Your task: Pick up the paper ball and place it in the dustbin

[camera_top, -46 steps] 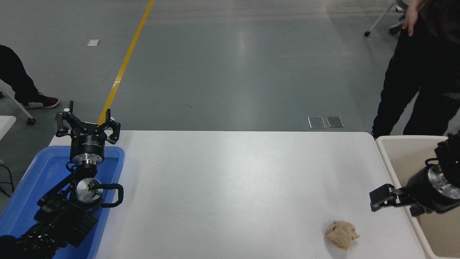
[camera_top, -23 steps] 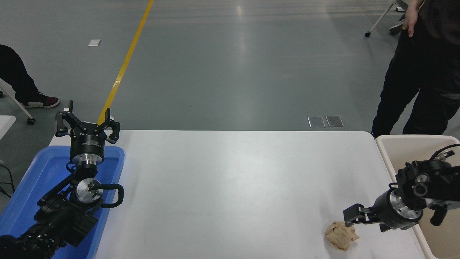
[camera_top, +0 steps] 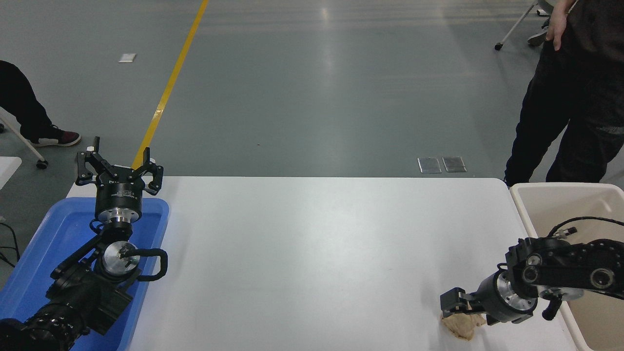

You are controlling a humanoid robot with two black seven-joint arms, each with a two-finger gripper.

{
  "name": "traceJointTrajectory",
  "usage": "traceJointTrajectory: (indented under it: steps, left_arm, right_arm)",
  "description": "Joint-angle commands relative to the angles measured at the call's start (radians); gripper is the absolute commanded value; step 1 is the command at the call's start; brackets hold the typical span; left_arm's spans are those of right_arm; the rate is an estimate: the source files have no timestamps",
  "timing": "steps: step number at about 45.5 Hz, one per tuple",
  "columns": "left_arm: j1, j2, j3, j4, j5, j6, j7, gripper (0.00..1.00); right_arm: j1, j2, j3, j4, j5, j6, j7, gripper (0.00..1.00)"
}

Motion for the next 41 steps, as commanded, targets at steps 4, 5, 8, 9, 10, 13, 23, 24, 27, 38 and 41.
traceJointTrajectory:
  steps: [4, 5, 8, 9, 10, 13, 23, 24, 27, 38, 41]
  left_arm:
    - [0.000, 0.000, 0.000, 0.000, 0.000, 0.000, 0.000, 0.99]
    - [0.000, 0.000, 0.000, 0.000, 0.000, 0.000, 0.000, 0.99]
    - [0.000, 0.000, 0.000, 0.000, 0.000, 0.000, 0.000, 0.99]
    - [0.000, 0.000, 0.000, 0.000, 0.000, 0.000, 0.000, 0.99]
    - [0.000, 0.000, 0.000, 0.000, 0.000, 0.000, 0.000, 0.99]
    - [0.000, 0.000, 0.000, -0.002, 0.002, 0.000, 0.000, 0.99]
    - [0.000, 0.000, 0.000, -0.002, 0.003, 0.000, 0.002, 0.99]
    - [0.000, 0.000, 0.000, -0.002, 0.003, -0.002, 0.002, 0.99]
    - [0.000, 0.000, 0.000, 0.000, 0.003, -0.002, 0.002, 0.99]
    - [0.000, 0.000, 0.000, -0.002, 0.005, -0.002, 0.002, 0.99]
    - [0.000, 0.000, 0.000, 0.000, 0.005, -0.002, 0.002, 0.99]
  right_arm:
    - [-0.042, 0.023, 0.001, -0.038, -0.006, -0.040, 0.003, 0.00]
    - [-0.042, 0.023, 0.001, -0.038, -0.006, -0.039, 0.003, 0.00]
    - [-0.033, 0.016, -0.001, -0.036, 0.001, -0.031, 0.003, 0.00]
    - [-0.027, 0.011, -0.002, -0.035, 0.003, -0.030, 0.003, 0.00]
    - [-0.021, 0.007, -0.004, -0.032, 0.004, -0.029, 0.003, 0.00]
    - [0.011, -0.032, -0.006, -0.019, 0.007, -0.019, 0.002, 0.00]
    - [0.312, -0.196, -0.113, 0.187, 0.062, 0.081, -0.001, 0.00]
    - [0.353, -0.216, -0.136, 0.209, 0.078, 0.093, -0.001, 0.00]
    - [0.497, -0.265, -0.218, 0.272, 0.116, 0.134, -0.001, 0.00]
    - [1.097, -0.288, -0.585, 0.407, 0.208, 0.311, 0.002, 0.00]
    - [1.226, -0.254, -0.642, 0.409, 0.268, 0.360, 0.003, 0.00]
